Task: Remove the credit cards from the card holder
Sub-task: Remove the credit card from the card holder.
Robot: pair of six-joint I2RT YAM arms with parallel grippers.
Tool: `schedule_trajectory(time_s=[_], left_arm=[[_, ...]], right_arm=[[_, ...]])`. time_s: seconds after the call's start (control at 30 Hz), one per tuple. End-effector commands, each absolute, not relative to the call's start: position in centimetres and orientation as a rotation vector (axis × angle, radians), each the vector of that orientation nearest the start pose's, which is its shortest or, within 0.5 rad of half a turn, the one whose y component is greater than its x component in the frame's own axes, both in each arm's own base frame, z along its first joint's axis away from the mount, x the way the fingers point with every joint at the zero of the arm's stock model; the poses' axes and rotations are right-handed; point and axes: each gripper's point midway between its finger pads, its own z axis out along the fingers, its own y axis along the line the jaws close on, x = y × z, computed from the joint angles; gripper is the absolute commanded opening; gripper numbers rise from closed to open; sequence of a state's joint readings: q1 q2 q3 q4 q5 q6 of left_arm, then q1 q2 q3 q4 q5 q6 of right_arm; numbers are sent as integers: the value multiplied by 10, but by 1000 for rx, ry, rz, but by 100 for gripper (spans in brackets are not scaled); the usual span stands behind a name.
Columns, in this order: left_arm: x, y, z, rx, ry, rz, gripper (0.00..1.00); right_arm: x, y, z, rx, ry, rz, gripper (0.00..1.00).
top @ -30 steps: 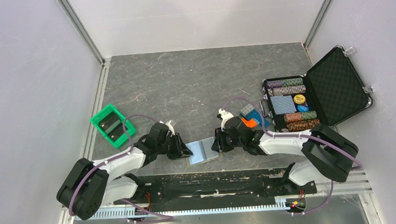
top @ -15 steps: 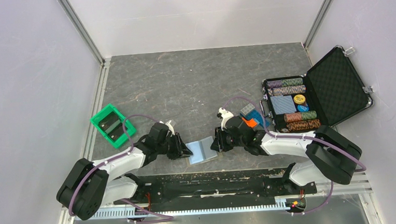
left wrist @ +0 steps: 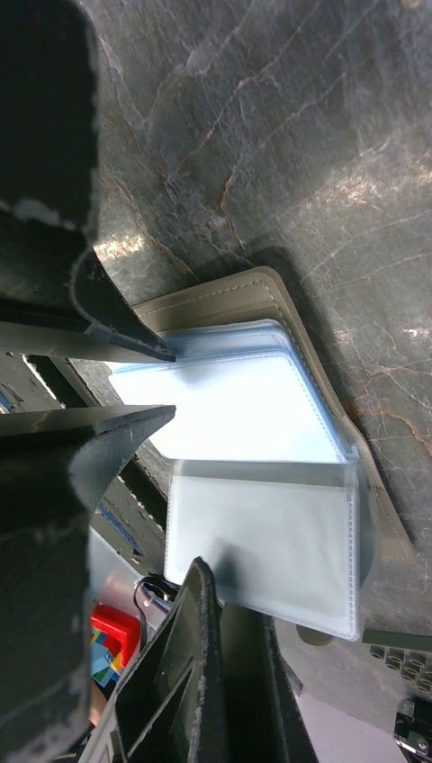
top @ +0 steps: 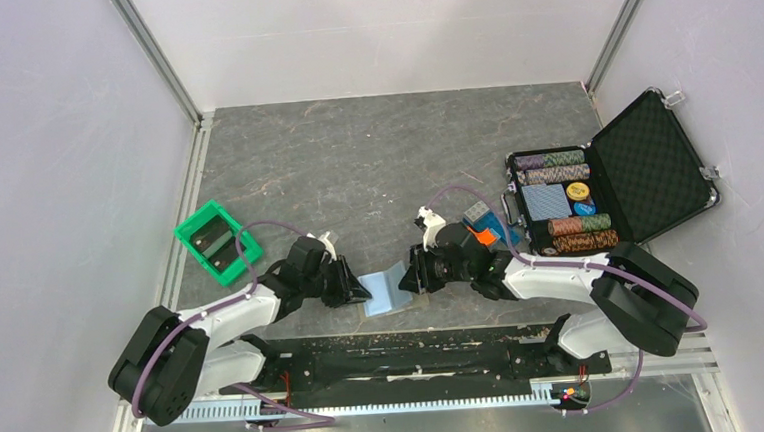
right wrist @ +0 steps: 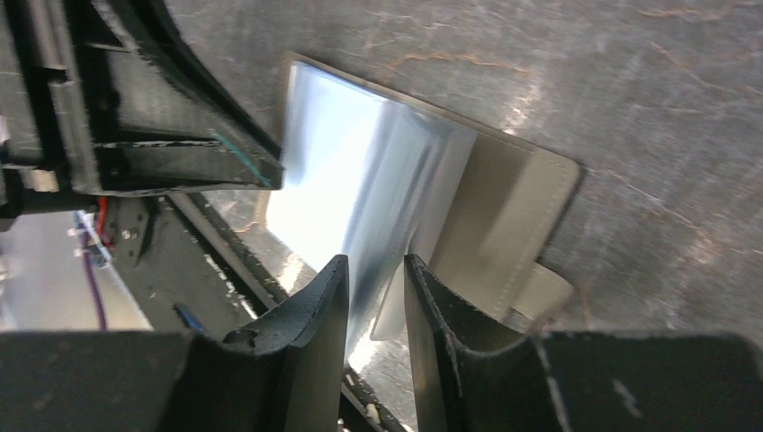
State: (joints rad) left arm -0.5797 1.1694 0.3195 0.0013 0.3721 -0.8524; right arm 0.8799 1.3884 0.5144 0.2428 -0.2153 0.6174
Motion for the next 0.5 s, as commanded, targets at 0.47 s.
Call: schedule_trajectory(time_s=[0.47], left_arm=[[158,-209,18,-137,2652,-980,31]], right_arm=[[177,335,97,-453,2196,1222,22]])
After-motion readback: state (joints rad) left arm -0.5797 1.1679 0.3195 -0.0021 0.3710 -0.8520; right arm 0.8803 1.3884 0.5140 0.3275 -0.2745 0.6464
